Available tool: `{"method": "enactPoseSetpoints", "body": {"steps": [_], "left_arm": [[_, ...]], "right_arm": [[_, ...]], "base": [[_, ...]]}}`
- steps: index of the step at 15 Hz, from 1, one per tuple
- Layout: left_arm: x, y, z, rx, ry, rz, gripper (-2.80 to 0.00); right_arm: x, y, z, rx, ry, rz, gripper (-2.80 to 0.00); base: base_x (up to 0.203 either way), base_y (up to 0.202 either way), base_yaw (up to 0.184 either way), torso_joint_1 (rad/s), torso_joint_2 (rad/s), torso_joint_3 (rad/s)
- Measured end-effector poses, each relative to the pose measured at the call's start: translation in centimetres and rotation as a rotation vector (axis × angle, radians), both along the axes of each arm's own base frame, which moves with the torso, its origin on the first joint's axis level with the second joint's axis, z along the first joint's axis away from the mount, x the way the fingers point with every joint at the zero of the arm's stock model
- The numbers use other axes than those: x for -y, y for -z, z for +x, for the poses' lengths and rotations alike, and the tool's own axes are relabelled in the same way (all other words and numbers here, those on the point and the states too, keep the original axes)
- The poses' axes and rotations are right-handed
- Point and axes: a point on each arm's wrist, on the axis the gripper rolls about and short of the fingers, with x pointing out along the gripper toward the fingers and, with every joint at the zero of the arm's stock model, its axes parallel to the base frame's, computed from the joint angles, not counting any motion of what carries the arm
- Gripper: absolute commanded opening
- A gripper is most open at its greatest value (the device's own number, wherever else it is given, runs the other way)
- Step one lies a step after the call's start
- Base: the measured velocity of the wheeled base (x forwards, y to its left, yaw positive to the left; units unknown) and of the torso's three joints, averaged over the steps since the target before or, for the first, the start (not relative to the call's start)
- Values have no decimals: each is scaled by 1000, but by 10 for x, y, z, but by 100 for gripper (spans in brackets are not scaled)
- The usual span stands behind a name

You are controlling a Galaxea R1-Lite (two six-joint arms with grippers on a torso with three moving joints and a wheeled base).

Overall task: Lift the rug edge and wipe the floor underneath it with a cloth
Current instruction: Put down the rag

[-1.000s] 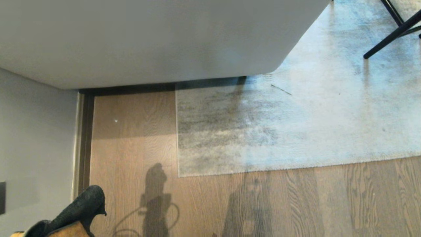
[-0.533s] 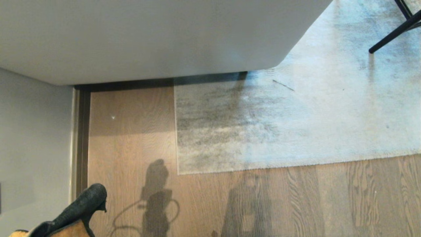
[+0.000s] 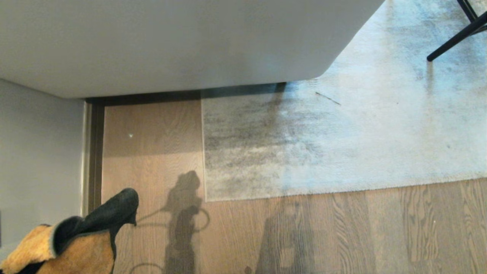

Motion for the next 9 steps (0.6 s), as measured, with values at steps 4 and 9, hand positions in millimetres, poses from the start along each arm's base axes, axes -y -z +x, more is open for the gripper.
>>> {"method": "enactPoseSetpoints", "body": {"steps": [4, 9], "left_arm": [[6, -8, 73, -109, 27, 28, -280], [16, 35, 186, -154, 36, 48, -280]], "right_arm": [[0, 0, 0, 0, 1, 0, -280], [0, 0, 0, 0, 0, 0, -280]], "base": [[0, 0, 0, 0, 0, 0], [0, 0, 0, 0, 0, 0]]}}
